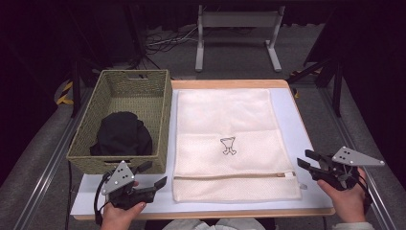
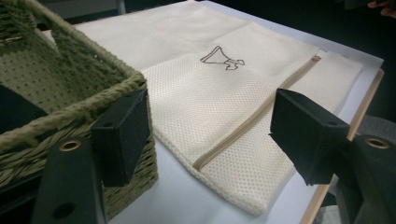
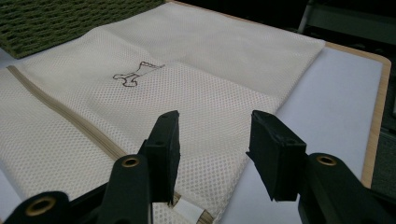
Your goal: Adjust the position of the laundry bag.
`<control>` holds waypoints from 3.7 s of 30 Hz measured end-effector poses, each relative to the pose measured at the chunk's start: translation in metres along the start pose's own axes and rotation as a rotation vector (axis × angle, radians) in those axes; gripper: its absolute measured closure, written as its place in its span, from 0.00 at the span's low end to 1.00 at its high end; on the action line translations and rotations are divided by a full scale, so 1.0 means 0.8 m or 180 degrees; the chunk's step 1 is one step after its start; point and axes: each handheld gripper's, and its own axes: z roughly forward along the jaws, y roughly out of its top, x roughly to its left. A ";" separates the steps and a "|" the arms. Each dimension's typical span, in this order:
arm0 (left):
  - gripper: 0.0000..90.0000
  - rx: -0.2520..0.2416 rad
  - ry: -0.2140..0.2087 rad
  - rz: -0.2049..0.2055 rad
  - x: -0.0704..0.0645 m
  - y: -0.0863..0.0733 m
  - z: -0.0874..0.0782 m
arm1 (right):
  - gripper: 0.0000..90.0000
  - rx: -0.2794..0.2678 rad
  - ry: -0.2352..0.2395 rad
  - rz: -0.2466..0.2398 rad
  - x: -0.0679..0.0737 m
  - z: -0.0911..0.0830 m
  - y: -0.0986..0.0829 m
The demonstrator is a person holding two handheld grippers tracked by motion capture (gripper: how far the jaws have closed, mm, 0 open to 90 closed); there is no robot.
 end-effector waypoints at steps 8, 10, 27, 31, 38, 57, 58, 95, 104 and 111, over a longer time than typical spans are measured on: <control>0.33 -0.0015 -0.0034 -0.0089 0.002 0.007 0.006 | 0.59 0.0026 0.0013 0.0025 0.000 0.001 0.000; 0.34 -0.0017 -0.0056 -0.0033 -0.002 0.010 0.008 | 0.59 0.0042 0.0021 0.0026 0.001 0.002 -0.001; 0.31 0.0008 -0.0385 0.0324 -0.035 0.045 0.056 | 0.71 0.0320 -0.0315 0.0381 -0.016 0.003 -0.015; 0.29 0.0042 -0.0488 0.0380 -0.045 0.053 0.075 | 0.69 0.0578 -0.0204 0.0509 -0.025 0.015 -0.022; 0.27 0.0047 -0.0508 0.0343 -0.047 0.061 0.090 | 0.68 0.0753 -0.0144 0.0507 -0.023 0.030 -0.023; 0.26 0.0170 -0.0527 0.0416 -0.056 0.071 0.124 | 0.62 0.1060 -0.0063 0.0563 -0.025 0.080 -0.027; 0.26 0.0170 -0.0542 0.0408 -0.057 0.071 0.126 | 0.62 0.1069 -0.0048 0.0580 -0.024 0.080 -0.027; 0.30 0.0312 -0.0580 0.0579 -0.076 0.086 0.160 | 0.99 0.0975 0.0105 0.0667 -0.013 0.071 -0.011; 0.37 0.0361 -0.0756 0.0772 -0.106 0.097 0.194 | 0.99 0.0795 0.0190 0.0722 -0.010 0.062 0.001; 0.37 0.0343 -0.0884 0.0743 -0.116 0.101 0.212 | 0.99 0.0717 0.0223 0.0746 -0.010 0.060 0.008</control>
